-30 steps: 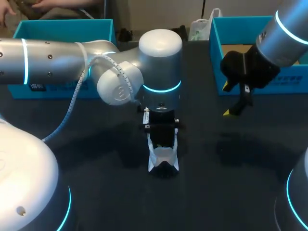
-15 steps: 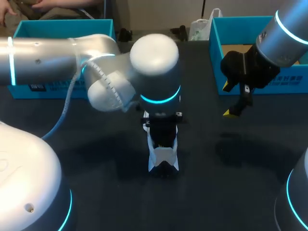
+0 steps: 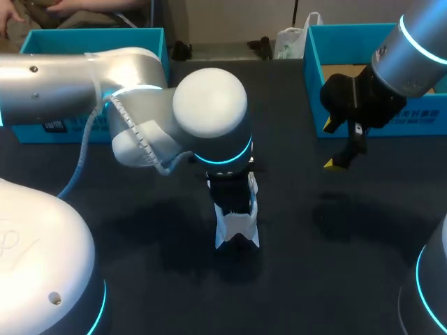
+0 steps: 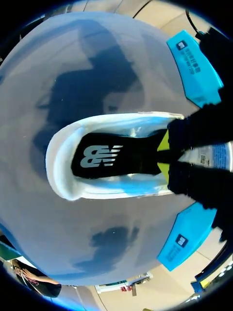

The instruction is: Take the shoe out of the shoebox, open the shoe tongue, remove and reinsert the insole, then place the shoe into the shoebox

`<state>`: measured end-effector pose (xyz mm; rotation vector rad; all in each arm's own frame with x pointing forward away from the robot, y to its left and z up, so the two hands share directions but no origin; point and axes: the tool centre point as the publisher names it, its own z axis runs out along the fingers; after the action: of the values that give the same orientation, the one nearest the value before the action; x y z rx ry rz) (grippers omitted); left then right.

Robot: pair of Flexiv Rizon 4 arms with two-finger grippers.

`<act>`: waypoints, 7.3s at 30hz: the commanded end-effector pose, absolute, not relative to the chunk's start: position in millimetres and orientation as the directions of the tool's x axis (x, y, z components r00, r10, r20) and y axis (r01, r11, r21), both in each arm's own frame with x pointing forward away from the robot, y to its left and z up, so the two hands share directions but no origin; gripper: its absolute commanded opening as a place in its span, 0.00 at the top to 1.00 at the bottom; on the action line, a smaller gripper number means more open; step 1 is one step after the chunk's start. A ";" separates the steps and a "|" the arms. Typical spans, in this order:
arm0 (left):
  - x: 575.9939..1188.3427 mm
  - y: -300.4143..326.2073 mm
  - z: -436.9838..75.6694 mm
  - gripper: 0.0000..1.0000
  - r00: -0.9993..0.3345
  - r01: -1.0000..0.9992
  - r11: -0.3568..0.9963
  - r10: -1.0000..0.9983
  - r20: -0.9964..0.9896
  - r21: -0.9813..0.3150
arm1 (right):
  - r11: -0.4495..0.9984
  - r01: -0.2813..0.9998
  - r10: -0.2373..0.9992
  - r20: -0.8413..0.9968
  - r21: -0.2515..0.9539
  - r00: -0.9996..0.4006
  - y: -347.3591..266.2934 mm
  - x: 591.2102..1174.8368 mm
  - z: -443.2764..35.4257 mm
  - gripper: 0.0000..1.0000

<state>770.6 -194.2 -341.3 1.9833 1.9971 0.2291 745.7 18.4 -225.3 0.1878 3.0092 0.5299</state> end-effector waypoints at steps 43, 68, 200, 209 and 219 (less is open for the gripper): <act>814.0 -194.1 -304.8 0.00 -0.012 0.952 0.027 0.999 -0.050 0.306 | 0.933 0.108 0.136 -0.059 0.342 -0.989 19.1 745.6 -226.1 0.00; 791.4 -189.5 -297.4 0.59 -0.005 0.960 0.028 0.996 -0.084 0.280 | 0.933 0.108 0.136 -0.059 0.342 -0.989 19.1 745.6 -226.1 0.00; 653.0 -188.0 -373.3 0.45 -1.000 -0.008 1.000 -0.008 0.010 -0.029 | 0.933 0.108 0.136 -0.059 0.342 -0.989 19.1 745.6 -226.1 0.00; 650.0 -186.5 -385.2 0.52 -1.000 -0.015 1.000 -0.014 0.014 -0.018 | 0.933 0.108 0.136 -0.059 0.342 -0.989 19.1 745.6 -226.1 0.00; 650.5 -184.4 -385.9 1.00 -0.997 -0.002 1.000 -0.001 0.080 -0.011 | 0.933 0.108 0.136 -0.059 0.342 -0.989 19.1 745.6 -226.1 0.00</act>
<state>645.2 -183.1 -385.2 -0.0095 3.1990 -0.0142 745.7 18.3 -225.1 0.1878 3.0092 0.5289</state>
